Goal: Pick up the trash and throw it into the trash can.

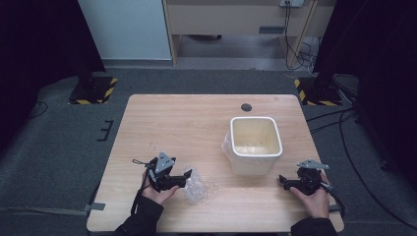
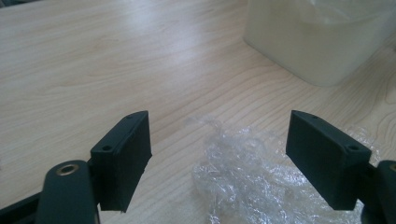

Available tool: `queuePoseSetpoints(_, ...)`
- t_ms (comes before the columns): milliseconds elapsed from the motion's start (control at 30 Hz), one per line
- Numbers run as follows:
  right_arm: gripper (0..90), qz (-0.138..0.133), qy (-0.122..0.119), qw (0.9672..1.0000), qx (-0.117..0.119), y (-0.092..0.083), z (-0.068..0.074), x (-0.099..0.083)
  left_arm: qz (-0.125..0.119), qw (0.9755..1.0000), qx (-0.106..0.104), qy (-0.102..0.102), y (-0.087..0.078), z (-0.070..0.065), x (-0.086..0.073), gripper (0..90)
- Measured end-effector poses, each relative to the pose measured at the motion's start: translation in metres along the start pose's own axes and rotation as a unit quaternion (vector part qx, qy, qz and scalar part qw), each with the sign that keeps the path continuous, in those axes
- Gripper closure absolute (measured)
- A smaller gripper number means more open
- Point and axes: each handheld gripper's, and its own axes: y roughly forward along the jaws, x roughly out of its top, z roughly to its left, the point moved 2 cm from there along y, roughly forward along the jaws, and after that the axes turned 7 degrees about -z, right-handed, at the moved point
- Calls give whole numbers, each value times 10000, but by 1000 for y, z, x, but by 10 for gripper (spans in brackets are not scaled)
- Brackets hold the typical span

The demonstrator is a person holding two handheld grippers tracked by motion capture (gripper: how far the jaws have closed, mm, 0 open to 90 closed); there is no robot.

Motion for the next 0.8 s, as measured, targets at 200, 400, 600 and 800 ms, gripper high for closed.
queuePoseSetpoints(200,18,-2,-26,10000,21,0,0,0,407,9992,32,-52,8,0,-13,215)
queuePoseSetpoints(400,18,-1,-38,10000,26,0,0,0,699,9975,30,-63,14,-1,-22,220)
queuePoseSetpoints(600,18,-4,-36,10000,28,0,0,0,913,9958,-92,-74,19,-5,-27,275)
queuePoseSetpoints(800,18,-2,-41,10000,32,0,0,0,1017,9947,-180,-2,20,-9,-28,428)
